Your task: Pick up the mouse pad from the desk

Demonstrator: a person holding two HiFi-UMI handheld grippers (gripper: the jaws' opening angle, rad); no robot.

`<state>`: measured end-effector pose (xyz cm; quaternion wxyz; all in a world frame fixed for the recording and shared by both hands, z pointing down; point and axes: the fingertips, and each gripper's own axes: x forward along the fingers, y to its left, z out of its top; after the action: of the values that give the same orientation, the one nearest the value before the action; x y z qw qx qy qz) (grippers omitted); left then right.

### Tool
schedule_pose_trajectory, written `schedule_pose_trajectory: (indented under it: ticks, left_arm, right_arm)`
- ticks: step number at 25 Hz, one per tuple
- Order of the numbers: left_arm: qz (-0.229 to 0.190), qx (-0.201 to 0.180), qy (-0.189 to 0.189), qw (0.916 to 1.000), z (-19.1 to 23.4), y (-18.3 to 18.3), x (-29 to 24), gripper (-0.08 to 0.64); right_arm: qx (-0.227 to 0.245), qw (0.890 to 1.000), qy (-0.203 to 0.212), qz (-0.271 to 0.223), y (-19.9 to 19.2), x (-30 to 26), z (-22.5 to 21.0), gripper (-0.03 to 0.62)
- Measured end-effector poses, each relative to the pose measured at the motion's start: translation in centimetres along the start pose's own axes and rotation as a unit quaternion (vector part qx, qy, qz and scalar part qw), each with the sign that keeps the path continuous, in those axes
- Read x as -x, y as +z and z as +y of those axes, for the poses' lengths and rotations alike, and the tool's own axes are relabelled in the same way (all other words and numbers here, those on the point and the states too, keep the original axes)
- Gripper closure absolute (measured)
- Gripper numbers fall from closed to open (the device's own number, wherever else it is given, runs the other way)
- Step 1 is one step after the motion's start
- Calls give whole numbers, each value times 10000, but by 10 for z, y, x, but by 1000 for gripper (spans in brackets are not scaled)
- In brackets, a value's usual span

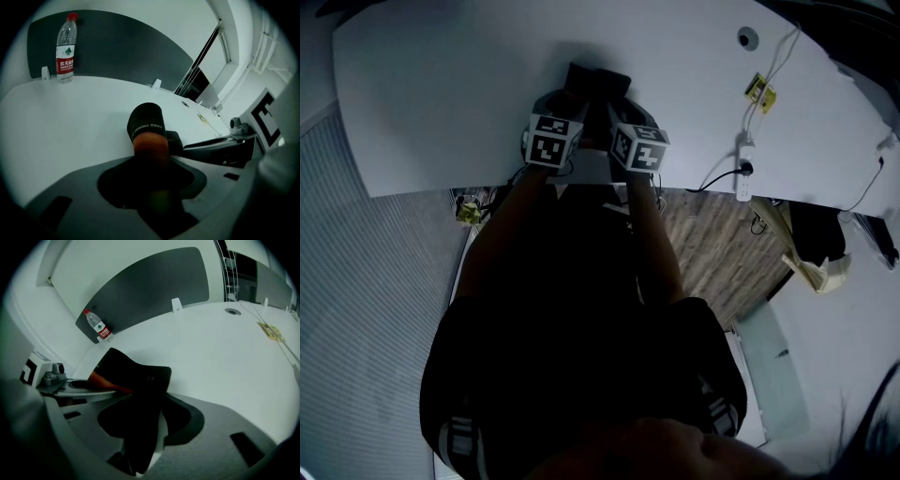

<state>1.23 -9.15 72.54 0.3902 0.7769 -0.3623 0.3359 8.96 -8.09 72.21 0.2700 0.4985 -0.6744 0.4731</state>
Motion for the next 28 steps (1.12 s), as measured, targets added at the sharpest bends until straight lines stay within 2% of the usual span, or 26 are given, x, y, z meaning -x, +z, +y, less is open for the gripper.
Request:
schedule_pose_trajectory:
  ticks: [10,17,28]
  left_arm:
    - [-51,31,-143,9999,0,0,4,419]
    - [-52,-4,-189,9998,-6,-1,3,480]
    - [-103,62,-336,9994,-13,1,6,520]
  right_arm:
    - [-66,10000,-8,-28,-2,-3,-6,451]
    - [-25,10000,15,-17,3,0,-2,451]
    - [-32,10000,8,-30,3,3,-3,451]
